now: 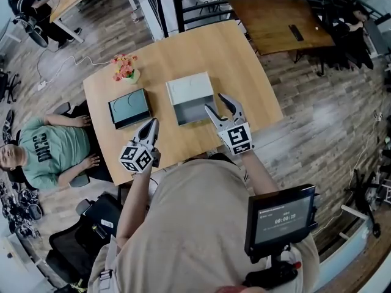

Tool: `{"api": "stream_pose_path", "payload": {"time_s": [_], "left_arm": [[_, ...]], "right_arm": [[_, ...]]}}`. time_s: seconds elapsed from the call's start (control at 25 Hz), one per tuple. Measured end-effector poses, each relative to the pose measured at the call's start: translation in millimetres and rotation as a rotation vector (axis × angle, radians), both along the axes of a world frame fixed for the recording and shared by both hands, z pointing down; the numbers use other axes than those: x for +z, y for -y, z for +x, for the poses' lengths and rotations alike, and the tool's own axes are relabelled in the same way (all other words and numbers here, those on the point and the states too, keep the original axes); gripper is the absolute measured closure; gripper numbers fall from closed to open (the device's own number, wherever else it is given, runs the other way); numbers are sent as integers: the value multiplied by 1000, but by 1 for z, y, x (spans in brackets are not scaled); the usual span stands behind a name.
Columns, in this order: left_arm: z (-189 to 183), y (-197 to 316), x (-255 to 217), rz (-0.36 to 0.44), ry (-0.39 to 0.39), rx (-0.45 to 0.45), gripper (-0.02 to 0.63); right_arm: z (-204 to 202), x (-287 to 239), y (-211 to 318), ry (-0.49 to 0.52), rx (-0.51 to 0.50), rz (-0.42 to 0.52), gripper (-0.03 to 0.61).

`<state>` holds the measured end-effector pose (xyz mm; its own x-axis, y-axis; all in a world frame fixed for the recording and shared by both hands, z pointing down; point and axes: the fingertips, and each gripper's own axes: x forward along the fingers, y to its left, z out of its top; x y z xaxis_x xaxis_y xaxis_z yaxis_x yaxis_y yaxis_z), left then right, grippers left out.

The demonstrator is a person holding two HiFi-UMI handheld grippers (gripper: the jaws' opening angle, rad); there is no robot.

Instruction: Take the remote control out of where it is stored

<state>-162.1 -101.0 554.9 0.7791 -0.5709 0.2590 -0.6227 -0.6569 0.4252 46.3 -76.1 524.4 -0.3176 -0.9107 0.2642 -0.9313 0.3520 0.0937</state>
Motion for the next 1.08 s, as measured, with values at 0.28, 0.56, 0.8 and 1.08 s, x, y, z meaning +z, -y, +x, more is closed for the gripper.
{"api": "stream_pose_path", "payload": {"time_s": [0.28, 0.56, 0.8, 1.08], "left_arm": [[6, 0, 3, -3, 8, 5, 609], [17, -4, -7, -11, 0, 0, 609], [17, -11, 0, -6, 12, -10, 609], [-17, -17, 4, -21, 24, -67, 609]], "right_arm": [[9, 6, 0, -39, 3, -20, 431], [15, -9, -6, -49, -20, -18, 433], [0, -3, 1, -33, -65, 8, 439], [-43, 4, 12, -12, -133, 21, 440]]}}
